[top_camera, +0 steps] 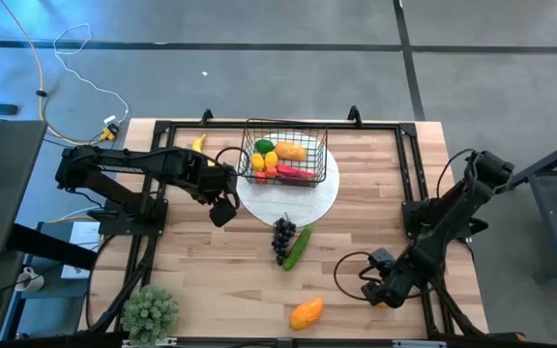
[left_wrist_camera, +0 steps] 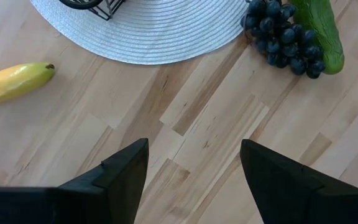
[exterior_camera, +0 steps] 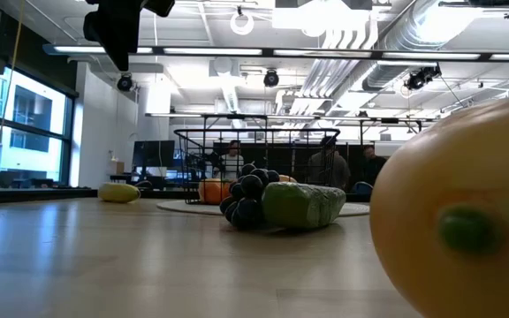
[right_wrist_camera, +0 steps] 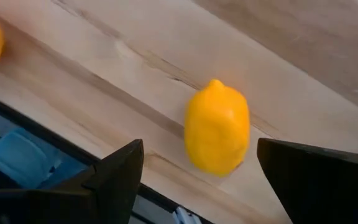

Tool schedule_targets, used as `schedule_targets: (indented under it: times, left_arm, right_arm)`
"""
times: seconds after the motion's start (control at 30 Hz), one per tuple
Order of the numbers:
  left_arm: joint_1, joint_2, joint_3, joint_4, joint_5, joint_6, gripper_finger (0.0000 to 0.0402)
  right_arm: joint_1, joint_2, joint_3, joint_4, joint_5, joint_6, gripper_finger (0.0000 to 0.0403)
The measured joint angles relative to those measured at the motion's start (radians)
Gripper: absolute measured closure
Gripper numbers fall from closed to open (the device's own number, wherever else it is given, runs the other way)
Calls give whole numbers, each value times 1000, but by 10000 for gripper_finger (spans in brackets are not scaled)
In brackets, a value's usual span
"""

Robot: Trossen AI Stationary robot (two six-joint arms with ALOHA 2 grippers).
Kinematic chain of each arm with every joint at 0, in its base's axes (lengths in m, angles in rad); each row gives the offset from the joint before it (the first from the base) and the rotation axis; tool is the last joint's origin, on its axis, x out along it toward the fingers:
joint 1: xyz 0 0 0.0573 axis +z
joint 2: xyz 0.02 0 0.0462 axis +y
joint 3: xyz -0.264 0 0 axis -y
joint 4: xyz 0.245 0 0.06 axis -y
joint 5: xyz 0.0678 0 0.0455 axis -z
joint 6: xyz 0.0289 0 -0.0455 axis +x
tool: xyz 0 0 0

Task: Build produce basket
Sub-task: Put the yellow lemon into the black wire basket

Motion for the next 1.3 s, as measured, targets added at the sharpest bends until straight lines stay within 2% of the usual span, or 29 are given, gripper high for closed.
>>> schedule_targets:
  times: [0.43, 0.6, 0.93, 1.13, 1.3]
  left_arm:
    - [0, 0, 0, 0, 0, -8, 158]
    - [0, 0, 0, 0, 0, -8, 158]
    - [3, 0, 0, 0, 0, -8, 158]
    - [24, 0, 0, 0, 1, -8, 158]
    - [60, 0, 0, 0, 0, 20, 158]
  right_arm:
    - [33, 0, -140, 184, -38, 78, 111]
    - [33, 22, -142, 185, -57, 78, 151]
    - [27, 49, -142, 210, -88, 81, 280]
    - [-10, 12, -140, 219, -31, 37, 281]
    - [-92, -48, -140, 223, 13, -65, 279]
